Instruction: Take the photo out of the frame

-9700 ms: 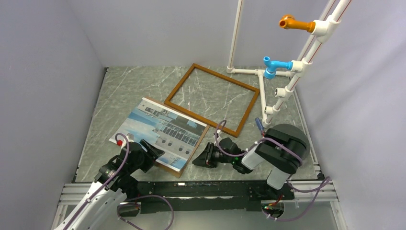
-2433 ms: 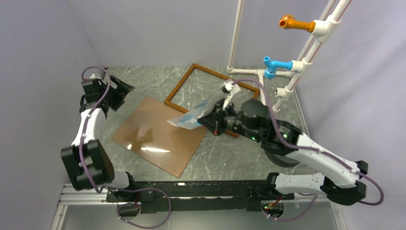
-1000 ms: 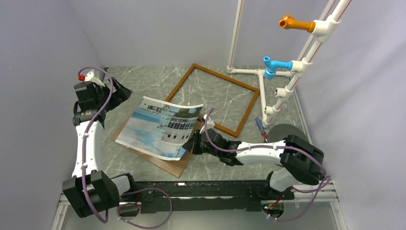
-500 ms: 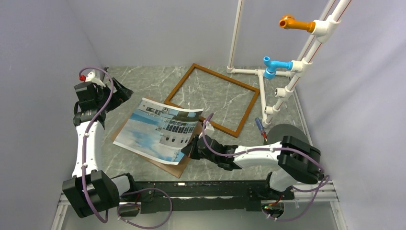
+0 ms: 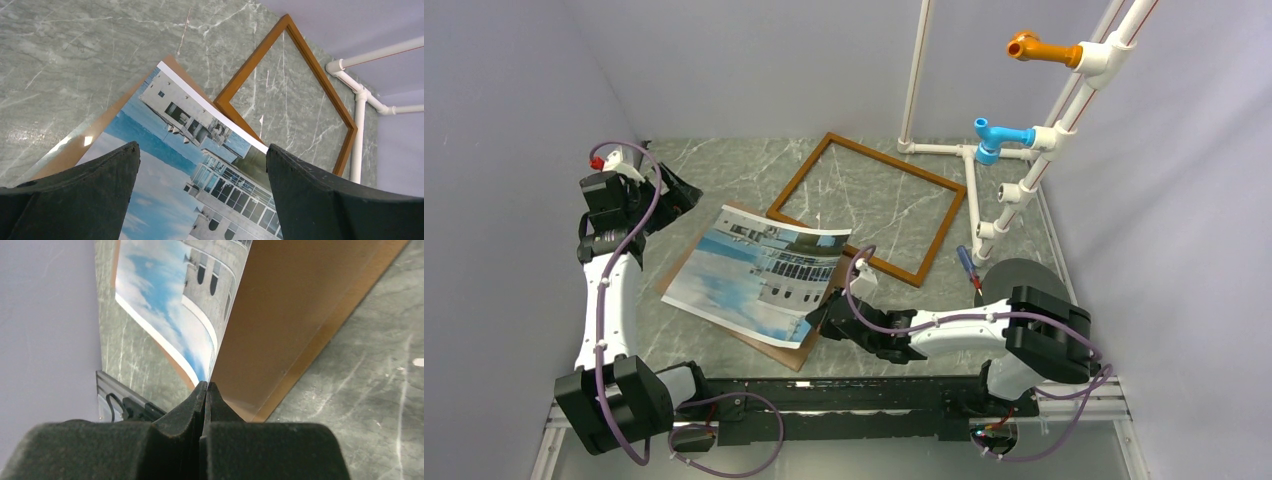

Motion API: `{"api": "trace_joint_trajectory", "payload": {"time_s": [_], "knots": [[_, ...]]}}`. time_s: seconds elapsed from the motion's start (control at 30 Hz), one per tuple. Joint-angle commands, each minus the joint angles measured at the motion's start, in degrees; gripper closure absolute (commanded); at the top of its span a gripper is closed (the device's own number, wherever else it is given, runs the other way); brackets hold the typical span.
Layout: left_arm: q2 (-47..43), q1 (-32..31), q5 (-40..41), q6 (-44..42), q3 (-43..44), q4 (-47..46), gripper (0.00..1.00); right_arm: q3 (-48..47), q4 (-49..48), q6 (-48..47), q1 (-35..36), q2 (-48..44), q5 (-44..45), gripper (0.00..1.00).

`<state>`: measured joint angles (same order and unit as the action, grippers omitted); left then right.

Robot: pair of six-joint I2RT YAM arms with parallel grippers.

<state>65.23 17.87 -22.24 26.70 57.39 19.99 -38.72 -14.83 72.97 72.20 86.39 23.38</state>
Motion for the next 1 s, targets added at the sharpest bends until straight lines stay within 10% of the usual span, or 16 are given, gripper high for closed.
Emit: {"api": "trace_joint_trajectory", "payload": {"time_s": [0.0, 0.97], "knots": [[-0.6, 0.2, -1.2, -0.1, 0.3, -1.3, 0.01, -1.9, 2.8, 4.9, 0.1, -0.2, 5.2, 1.0], [-0.4, 0.3, -2.3, 0.5, -0.6, -2.4, 0.01, -0.5, 1.6, 9.0, 0.1, 4.7, 1.5, 0.92]]}}
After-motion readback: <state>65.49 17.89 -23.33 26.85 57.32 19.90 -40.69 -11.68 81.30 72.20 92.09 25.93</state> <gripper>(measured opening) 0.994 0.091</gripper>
